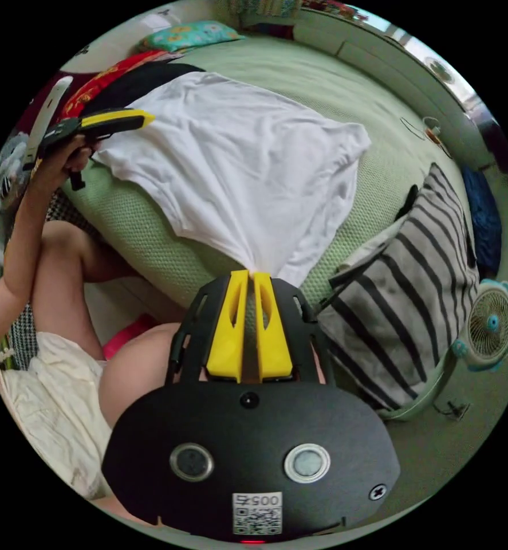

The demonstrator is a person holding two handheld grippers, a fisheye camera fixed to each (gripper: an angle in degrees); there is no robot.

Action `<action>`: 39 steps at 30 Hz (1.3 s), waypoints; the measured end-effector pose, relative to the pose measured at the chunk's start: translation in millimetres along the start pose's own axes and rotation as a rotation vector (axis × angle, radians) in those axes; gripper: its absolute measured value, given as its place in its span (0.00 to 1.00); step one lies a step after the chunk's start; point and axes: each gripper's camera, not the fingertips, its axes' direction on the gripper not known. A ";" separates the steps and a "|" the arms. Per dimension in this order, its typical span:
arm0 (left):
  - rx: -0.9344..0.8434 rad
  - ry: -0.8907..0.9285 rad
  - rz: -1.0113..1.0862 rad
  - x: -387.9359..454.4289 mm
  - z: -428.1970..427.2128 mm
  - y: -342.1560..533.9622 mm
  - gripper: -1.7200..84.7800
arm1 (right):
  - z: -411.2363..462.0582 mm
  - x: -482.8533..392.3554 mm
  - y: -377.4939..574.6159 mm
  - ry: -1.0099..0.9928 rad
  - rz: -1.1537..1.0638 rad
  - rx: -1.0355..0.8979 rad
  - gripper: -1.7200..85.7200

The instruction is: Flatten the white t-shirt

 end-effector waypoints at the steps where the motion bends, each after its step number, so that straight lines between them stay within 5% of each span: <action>1: -0.005 -0.005 -0.025 -3.5 -7.3 4.1 0.02 | -0.4 -5.1 9.3 0.040 0.025 0.011 0.01; 5: 0.000 -0.019 -0.044 -10.3 -37.8 27.4 0.02 | -2.3 -23.2 43.4 0.122 0.077 0.078 0.04; 13: -0.003 -0.045 -0.204 -64.4 -77.8 72.2 0.04 | -25.7 -73.9 67.5 -0.049 0.110 0.415 0.10; 18: 0.014 -0.091 -0.232 -101.6 -94.7 77.1 0.04 | 0.1 -122.0 26.4 -0.058 -0.038 0.345 0.11; 23: 0.031 -0.123 -0.300 -154.2 -108.1 69.9 0.04 | 47.8 -140.8 -18.2 0.147 -0.026 0.225 0.06; 31: 0.053 0.016 -0.339 -223.6 -129.2 84.8 0.05 | 25.1 -127.7 0.0 0.052 0.066 0.273 0.01; 35: 0.047 0.010 -0.294 -248.9 -138.3 86.0 0.07 | 40.3 -122.3 -9.5 0.032 0.089 0.127 0.04; 39: 0.015 0.133 -0.277 -279.8 -139.2 81.2 0.15 | -8.2 -132.7 -22.9 -0.135 0.073 0.383 0.08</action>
